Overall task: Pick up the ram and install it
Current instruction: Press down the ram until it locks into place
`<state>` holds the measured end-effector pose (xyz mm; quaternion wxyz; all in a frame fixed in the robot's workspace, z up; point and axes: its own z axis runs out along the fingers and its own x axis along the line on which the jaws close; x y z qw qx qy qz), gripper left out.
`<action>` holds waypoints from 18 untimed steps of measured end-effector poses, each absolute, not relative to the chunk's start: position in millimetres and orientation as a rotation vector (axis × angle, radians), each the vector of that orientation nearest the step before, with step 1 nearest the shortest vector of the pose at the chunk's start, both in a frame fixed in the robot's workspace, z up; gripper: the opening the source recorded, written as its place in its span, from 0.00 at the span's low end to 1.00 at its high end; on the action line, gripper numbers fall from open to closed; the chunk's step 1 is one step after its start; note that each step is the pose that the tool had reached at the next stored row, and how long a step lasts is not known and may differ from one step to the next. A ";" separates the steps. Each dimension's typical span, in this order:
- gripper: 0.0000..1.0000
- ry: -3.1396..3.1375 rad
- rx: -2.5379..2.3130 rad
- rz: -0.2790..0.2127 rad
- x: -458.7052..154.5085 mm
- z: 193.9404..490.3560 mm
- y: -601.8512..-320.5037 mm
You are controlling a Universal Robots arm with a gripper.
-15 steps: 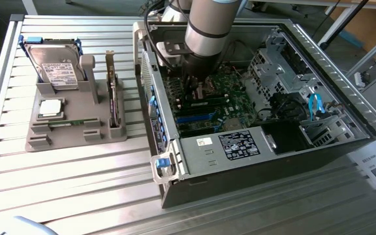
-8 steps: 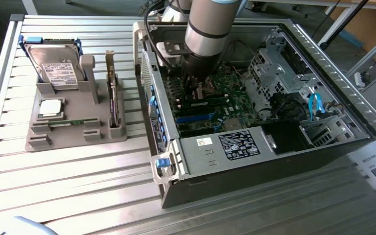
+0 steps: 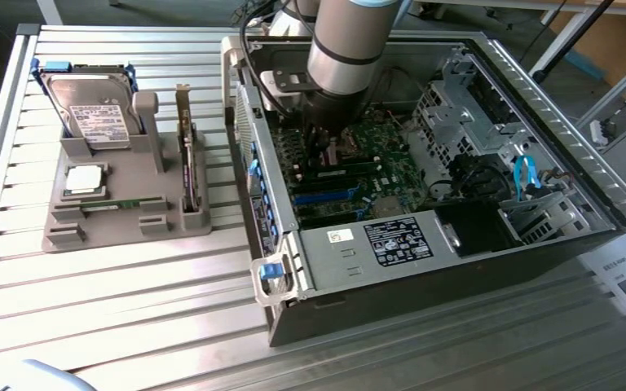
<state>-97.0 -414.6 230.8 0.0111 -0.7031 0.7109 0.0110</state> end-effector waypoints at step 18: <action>0.10 2.218 -2.193 0.036 -96.9 235.6 -414.6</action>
